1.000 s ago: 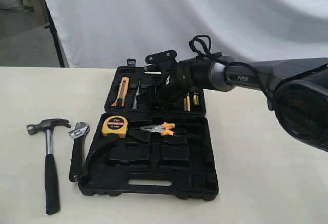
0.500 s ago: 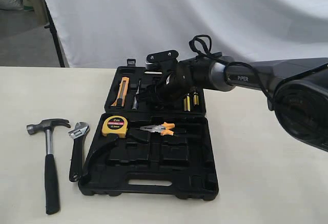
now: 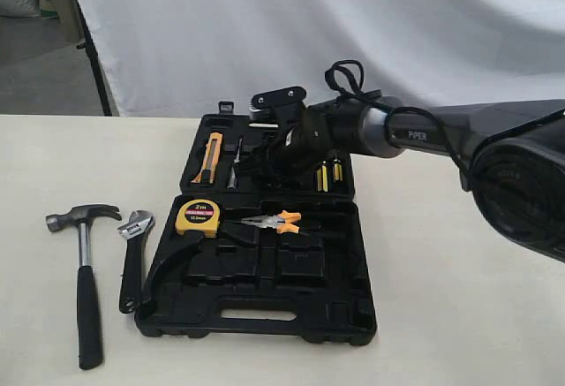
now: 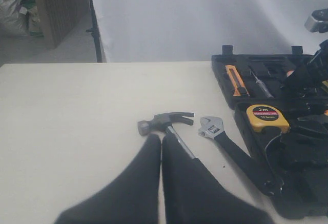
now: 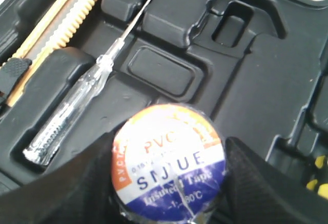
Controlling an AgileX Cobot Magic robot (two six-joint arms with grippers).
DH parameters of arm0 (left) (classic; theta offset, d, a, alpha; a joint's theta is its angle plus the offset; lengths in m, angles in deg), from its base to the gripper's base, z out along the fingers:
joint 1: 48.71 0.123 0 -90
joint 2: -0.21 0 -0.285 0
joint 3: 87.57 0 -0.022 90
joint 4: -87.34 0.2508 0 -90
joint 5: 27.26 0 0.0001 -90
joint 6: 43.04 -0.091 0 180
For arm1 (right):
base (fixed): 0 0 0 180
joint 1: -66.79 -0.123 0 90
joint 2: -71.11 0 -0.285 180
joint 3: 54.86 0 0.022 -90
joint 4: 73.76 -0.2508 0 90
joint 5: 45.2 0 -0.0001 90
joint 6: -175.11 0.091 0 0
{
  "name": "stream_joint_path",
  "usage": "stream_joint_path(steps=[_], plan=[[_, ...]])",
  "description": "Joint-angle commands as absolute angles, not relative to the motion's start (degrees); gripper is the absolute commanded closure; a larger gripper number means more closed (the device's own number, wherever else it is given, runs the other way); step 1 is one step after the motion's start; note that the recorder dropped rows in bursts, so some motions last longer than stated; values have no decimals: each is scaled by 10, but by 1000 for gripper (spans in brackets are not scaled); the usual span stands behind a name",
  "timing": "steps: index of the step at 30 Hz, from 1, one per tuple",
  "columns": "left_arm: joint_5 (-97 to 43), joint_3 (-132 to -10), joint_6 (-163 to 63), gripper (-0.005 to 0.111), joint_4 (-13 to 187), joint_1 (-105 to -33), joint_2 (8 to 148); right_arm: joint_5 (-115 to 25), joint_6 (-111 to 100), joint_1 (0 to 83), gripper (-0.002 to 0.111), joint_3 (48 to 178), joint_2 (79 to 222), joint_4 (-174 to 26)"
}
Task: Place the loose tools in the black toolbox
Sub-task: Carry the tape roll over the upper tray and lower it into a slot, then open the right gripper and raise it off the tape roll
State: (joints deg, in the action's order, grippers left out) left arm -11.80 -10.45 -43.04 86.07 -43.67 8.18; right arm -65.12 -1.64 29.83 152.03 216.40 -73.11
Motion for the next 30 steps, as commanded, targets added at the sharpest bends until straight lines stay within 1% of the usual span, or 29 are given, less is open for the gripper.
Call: stream_joint_path(steps=[1, 4, 14, 30], plan=[[-118, -104, -430, 106, 856, -440, 80, -665, -12, 297, 68, 1519, 2172, -726], [-118, -104, -430, 106, 856, -440, 80, -665, -11, 297, 65, 1519, 2172, -726], [-118, -104, -430, 106, 856, -440, 80, -636, -11, 294, 65, 1519, 2172, -726], [-118, -104, -430, 106, 856, -440, 80, -635, -11, 294, 65, 1519, 2179, -726]])
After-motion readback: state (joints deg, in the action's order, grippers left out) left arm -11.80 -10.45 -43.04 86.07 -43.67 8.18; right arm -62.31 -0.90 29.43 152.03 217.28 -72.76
